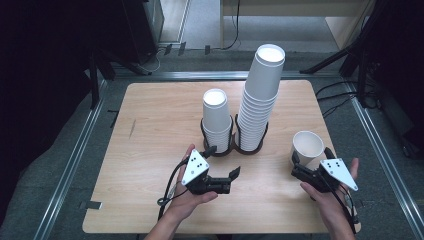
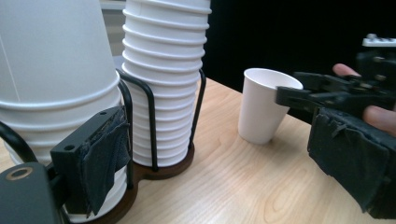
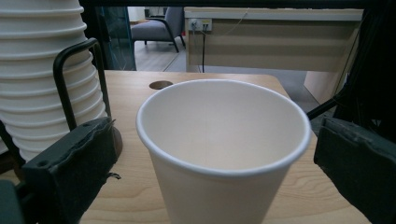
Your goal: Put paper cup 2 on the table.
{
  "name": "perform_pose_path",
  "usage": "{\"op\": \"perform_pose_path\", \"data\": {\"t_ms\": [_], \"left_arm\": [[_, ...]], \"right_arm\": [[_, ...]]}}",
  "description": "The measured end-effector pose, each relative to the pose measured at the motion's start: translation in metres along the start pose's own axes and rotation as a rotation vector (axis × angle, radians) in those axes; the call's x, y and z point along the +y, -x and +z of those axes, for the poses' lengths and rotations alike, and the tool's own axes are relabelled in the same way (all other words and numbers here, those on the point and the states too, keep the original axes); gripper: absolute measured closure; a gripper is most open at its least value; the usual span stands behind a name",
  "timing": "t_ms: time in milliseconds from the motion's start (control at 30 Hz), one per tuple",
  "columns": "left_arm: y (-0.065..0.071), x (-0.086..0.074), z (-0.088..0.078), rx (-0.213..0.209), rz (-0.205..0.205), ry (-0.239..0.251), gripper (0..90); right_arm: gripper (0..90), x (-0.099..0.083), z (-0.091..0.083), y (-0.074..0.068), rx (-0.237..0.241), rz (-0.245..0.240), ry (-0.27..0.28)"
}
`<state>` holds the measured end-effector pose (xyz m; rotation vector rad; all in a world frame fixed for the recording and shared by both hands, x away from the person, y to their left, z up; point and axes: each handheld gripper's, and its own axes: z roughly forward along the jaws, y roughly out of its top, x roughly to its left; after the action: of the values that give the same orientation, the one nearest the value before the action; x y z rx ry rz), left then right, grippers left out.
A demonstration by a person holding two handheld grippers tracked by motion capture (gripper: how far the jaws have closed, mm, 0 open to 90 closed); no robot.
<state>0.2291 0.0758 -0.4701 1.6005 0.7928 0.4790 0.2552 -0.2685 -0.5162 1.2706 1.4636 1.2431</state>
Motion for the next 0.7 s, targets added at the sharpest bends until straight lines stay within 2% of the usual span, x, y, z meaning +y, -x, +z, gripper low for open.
{"op": "perform_pose_path", "data": {"t_ms": [333, 567, 700], "left_arm": [[0.0, 0.02, 0.017, 0.033, 0.014, 0.021, 6.1], [0.001, 0.034, 0.031, 0.055, 0.029, 0.033, 6.1], [-0.001, 0.04, 0.039, 0.069, 0.017, 0.039, 6.1]], "right_arm": [[0.0, 0.006, -0.017, 0.0, 0.022, -0.021, 0.004], [0.0, 0.018, -0.028, -0.004, 0.05, 0.005, 0.037], [0.0, 0.028, -0.032, -0.007, 0.07, 0.016, 0.056]]}}
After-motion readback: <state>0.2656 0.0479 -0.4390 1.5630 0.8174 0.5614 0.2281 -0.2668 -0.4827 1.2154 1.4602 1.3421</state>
